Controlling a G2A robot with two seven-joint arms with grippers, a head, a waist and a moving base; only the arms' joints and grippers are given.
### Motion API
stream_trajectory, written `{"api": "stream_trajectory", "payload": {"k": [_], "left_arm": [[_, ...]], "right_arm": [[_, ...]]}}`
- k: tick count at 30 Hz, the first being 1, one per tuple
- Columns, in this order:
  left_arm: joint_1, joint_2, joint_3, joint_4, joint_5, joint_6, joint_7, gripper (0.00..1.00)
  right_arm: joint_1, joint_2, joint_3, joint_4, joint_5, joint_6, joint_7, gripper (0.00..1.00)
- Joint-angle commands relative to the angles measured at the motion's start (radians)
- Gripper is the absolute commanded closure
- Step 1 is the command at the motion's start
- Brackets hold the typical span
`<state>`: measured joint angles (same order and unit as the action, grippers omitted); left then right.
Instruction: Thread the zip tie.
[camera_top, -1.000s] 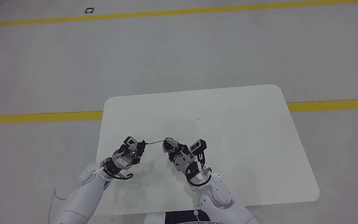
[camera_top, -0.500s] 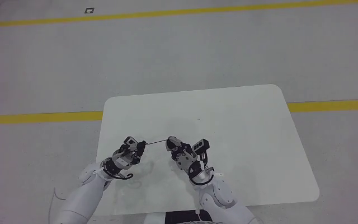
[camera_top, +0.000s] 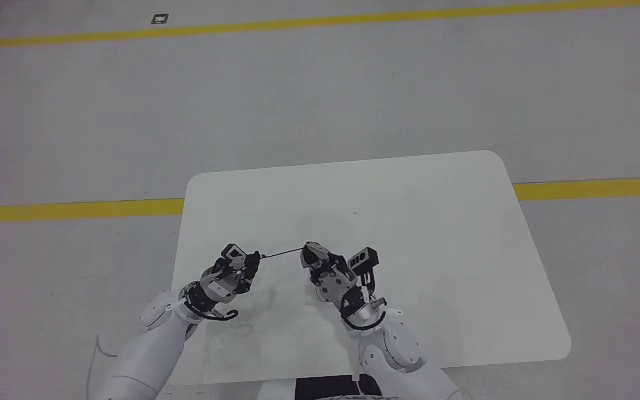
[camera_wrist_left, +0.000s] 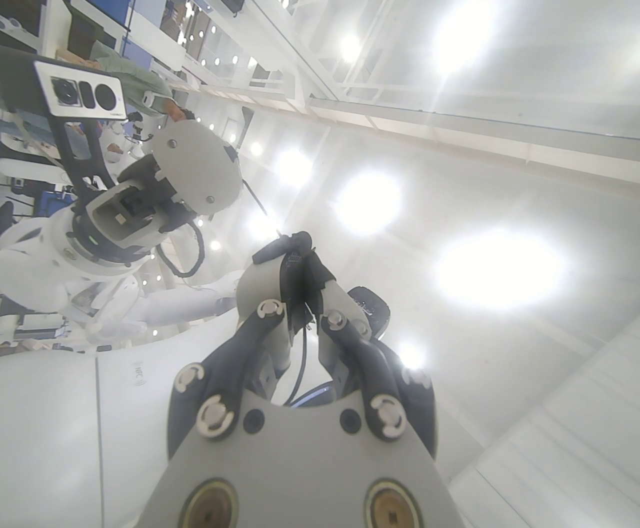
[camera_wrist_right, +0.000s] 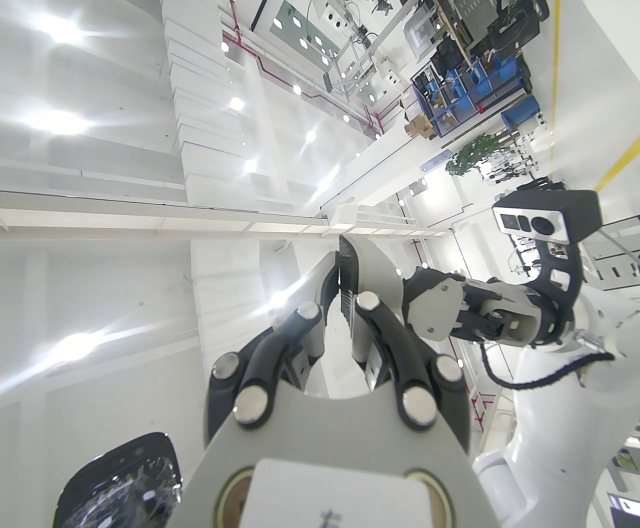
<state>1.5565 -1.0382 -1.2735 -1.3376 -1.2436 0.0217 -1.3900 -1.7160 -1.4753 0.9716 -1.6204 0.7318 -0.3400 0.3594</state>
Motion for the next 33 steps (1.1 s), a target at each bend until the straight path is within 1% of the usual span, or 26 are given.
{"api": "stream_trajectory", "payload": {"k": [1,22,23,24,25,26,29,33], "left_arm": [[0.0,0.0,0.0,0.0,0.0,0.0,0.0,1.0],[0.0,0.0,0.0,0.0,0.0,0.0,0.0,1.0],[0.0,0.0,0.0,0.0,0.0,0.0,0.0,1.0],[0.0,0.0,0.0,0.0,0.0,0.0,0.0,1.0],[0.0,0.0,0.0,0.0,0.0,0.0,0.0,1.0],[0.0,0.0,0.0,0.0,0.0,0.0,0.0,1.0],[0.0,0.0,0.0,0.0,0.0,0.0,0.0,1.0],[0.0,0.0,0.0,0.0,0.0,0.0,0.0,1.0]], "right_arm": [[-0.002,-0.001,0.003,-0.002,0.0,0.0,0.002,1.0],[-0.04,-0.002,0.041,-0.026,-0.022,0.0,0.012,1.0],[-0.042,-0.002,0.042,-0.027,-0.024,0.0,0.012,0.91],[-0.044,-0.002,0.043,-0.028,-0.022,0.0,0.012,0.65],[-0.046,-0.001,0.043,-0.029,-0.021,0.0,0.013,0.1],[-0.048,-0.001,0.046,-0.03,-0.021,0.0,0.011,0.0],[-0.052,0.0,0.056,-0.033,-0.036,0.0,0.001,0.0],[-0.069,0.005,0.093,-0.051,-0.068,0.0,-0.018,0.0]]}}
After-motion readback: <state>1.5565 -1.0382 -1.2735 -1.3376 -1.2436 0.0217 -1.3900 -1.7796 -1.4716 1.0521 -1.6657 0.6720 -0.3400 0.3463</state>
